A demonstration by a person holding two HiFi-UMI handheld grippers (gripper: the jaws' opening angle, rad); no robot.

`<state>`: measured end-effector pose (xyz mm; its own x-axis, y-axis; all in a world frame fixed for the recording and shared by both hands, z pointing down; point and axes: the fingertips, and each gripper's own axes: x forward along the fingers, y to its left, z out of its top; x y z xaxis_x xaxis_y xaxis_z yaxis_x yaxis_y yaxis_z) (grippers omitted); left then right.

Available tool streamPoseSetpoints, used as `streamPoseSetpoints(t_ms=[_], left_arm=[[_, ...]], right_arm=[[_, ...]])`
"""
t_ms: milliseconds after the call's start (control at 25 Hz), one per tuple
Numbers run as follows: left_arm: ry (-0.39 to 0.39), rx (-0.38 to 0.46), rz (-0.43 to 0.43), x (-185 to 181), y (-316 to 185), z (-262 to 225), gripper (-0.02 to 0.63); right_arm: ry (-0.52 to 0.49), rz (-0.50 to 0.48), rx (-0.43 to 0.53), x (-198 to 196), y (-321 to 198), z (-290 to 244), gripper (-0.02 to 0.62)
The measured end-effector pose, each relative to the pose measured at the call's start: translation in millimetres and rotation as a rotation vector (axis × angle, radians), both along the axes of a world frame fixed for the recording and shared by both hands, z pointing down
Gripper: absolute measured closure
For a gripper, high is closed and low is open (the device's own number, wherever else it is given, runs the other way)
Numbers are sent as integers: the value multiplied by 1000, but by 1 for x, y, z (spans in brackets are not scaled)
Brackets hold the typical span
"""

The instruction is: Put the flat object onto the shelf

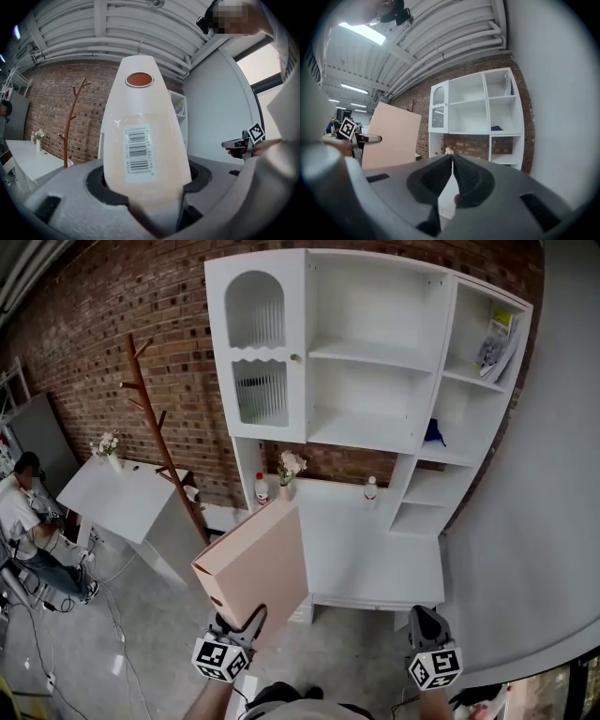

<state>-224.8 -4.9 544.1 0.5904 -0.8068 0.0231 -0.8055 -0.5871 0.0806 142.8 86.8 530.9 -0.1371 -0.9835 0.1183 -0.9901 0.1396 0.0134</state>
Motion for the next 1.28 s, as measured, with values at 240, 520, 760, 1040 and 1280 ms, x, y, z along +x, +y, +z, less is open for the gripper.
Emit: streamPoseSetpoints(t_ms=[240,520,760,1040,1280], left_arm=[[-7,-7,-3,11,-19,-1,304],[-9,3,7,19,-59,3,304],[-11,38,18,30,-115,-7,304],[-14,67,52,45,-177,-22,304],[-54,125,85,57,-224,-37,304]], right_arm=[[-11,-1,-23,10,-19,5,565],[-2,19,-22,18,-55,7,565],[3,49,-6,28,-97,-2,565],[0,79,9,32,-145,-15,565],[-3,114,4,36,-179,-18,565]])
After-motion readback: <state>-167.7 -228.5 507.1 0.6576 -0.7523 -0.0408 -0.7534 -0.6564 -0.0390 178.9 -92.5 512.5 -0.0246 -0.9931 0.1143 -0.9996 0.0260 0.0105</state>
